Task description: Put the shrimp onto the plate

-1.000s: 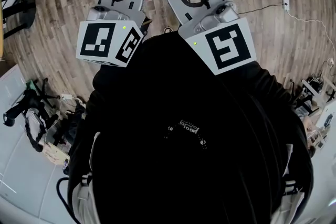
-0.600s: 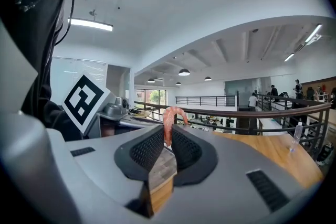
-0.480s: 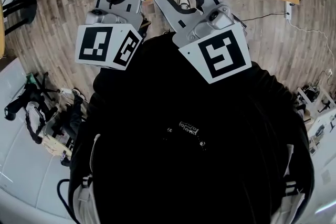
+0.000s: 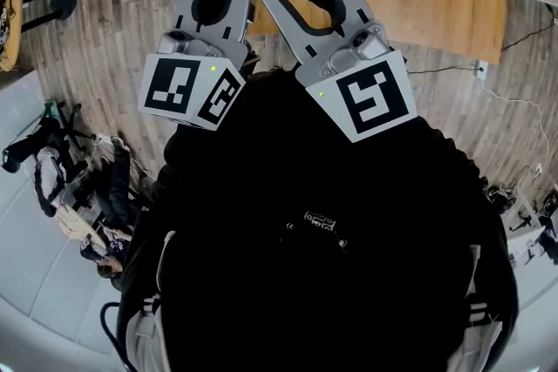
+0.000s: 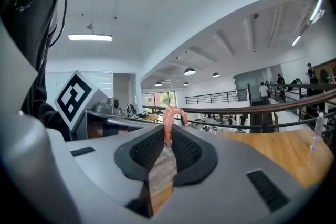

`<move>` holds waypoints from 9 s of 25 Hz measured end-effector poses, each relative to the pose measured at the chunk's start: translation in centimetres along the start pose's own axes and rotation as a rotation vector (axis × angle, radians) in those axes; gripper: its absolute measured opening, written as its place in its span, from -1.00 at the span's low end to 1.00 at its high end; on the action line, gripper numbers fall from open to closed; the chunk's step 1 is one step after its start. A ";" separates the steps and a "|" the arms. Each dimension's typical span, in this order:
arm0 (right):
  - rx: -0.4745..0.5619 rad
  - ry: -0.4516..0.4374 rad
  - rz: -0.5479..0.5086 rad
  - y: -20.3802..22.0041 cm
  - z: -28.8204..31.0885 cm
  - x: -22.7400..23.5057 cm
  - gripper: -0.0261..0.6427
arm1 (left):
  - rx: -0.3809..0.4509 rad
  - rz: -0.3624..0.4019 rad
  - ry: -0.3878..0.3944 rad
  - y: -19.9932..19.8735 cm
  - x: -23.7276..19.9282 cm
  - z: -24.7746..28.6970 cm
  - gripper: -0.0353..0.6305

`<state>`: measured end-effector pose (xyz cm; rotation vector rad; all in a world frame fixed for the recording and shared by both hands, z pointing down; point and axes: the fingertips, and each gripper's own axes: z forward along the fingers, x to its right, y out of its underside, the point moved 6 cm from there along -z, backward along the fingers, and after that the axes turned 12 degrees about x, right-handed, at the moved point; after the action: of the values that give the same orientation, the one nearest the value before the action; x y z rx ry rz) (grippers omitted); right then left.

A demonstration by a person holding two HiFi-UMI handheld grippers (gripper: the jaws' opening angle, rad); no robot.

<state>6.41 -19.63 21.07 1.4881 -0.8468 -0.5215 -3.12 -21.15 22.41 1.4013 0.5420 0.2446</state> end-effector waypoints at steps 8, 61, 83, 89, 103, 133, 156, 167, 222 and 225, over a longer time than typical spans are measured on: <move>-0.042 0.010 0.096 1.7 1.7 4.2 -0.76 | -0.047 -0.003 -0.074 0.6 -2.1 1.5 -0.88; -0.310 0.051 0.112 2.5 6.4 9.5 -0.76 | -0.103 -0.031 0.263 0.5 -8.0 3.3 -0.88; -0.406 0.075 0.139 7.4 5.7 11.7 -0.76 | -0.146 -0.062 0.208 2.9 -8.8 1.5 -0.88; -0.441 0.081 0.113 8.1 4.3 12.2 -0.76 | -0.166 -0.106 0.203 3.9 -8.1 0.3 -0.88; -0.460 0.062 0.157 10.5 3.4 11.8 -0.76 | -0.186 -0.142 0.193 5.8 -6.7 -1.1 -0.88; -0.679 0.025 0.119 20.2 6.6 15.8 -0.76 | -0.134 -0.181 0.036 6.0 -10.3 -2.9 -0.88; -0.941 0.058 0.121 32.2 4.7 19.8 -0.76 | -0.183 -0.216 -0.028 7.1 -13.3 -0.9 -0.88; -1.023 0.078 0.116 35.4 3.3 20.3 -0.76 | -0.204 -0.218 -0.047 7.6 -13.4 -1.1 -0.88; -0.330 0.308 0.102 8.8 -7.8 13.4 -0.87 | -0.161 -0.071 0.427 4.0 -0.6 4.2 -0.88; -0.214 0.312 0.117 5.4 -7.9 11.3 -0.87 | -0.149 -0.068 0.484 3.3 0.8 4.7 -0.88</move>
<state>18.40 -22.87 29.19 1.2731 -0.6083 -0.2730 0.40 -24.29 25.82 1.1752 0.9478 0.5657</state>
